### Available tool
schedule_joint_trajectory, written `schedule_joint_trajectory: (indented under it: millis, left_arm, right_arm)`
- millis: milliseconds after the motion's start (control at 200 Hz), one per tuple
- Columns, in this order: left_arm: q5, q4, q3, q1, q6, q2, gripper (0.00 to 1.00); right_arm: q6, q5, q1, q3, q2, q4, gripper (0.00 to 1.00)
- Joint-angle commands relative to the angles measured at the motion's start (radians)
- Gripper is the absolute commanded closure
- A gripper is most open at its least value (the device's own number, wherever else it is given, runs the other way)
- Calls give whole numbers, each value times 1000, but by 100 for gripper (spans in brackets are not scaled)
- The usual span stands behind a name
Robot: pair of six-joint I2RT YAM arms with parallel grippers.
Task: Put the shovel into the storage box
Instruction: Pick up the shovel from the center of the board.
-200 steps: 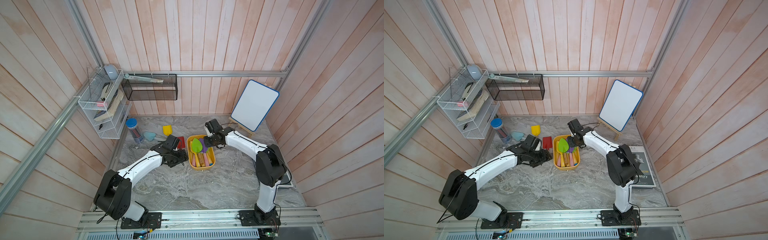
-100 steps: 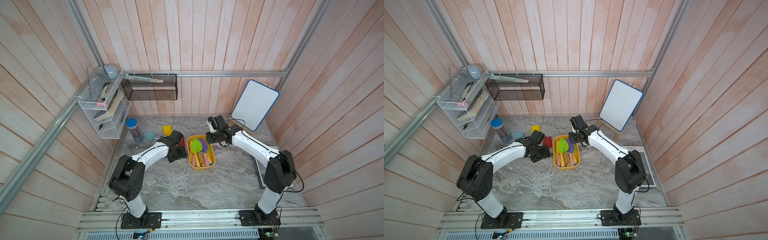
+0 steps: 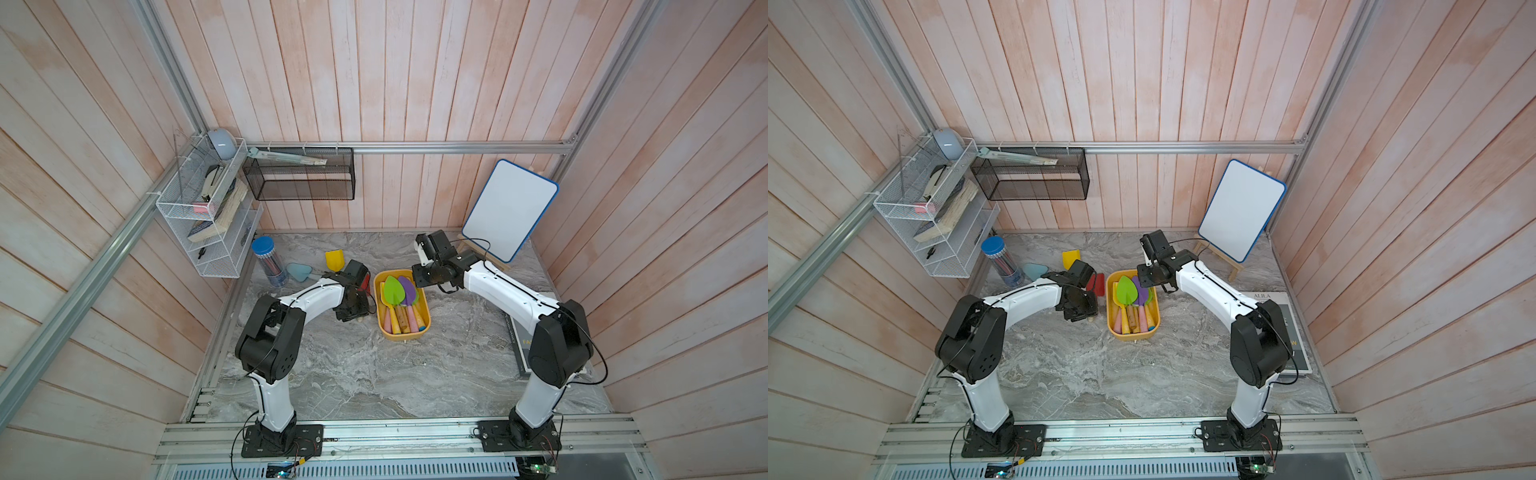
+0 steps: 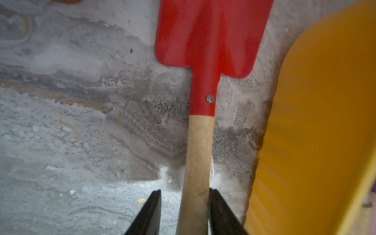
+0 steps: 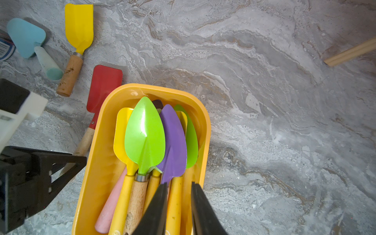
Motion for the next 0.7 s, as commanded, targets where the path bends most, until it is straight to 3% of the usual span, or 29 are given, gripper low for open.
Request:
schedule_joint_trajectory:
  millis: [0, 225, 455, 695]
  left_arm:
    - [-7, 21, 16, 4, 14, 11, 68]
    - [-12, 22, 3, 4, 8, -3, 85]
    - [13, 27, -4, 5, 12, -80, 88]
    - [23, 24, -17, 3, 6, -194, 88]
  right_arm:
    - [-12, 0, 5, -13, -8, -10, 75]
    - [-9, -5, 4, -18, -17, -7, 75]
    - [0, -33, 4, -30, -38, 7, 75]
    - [39, -166, 5, -63, -72, 101, 75]
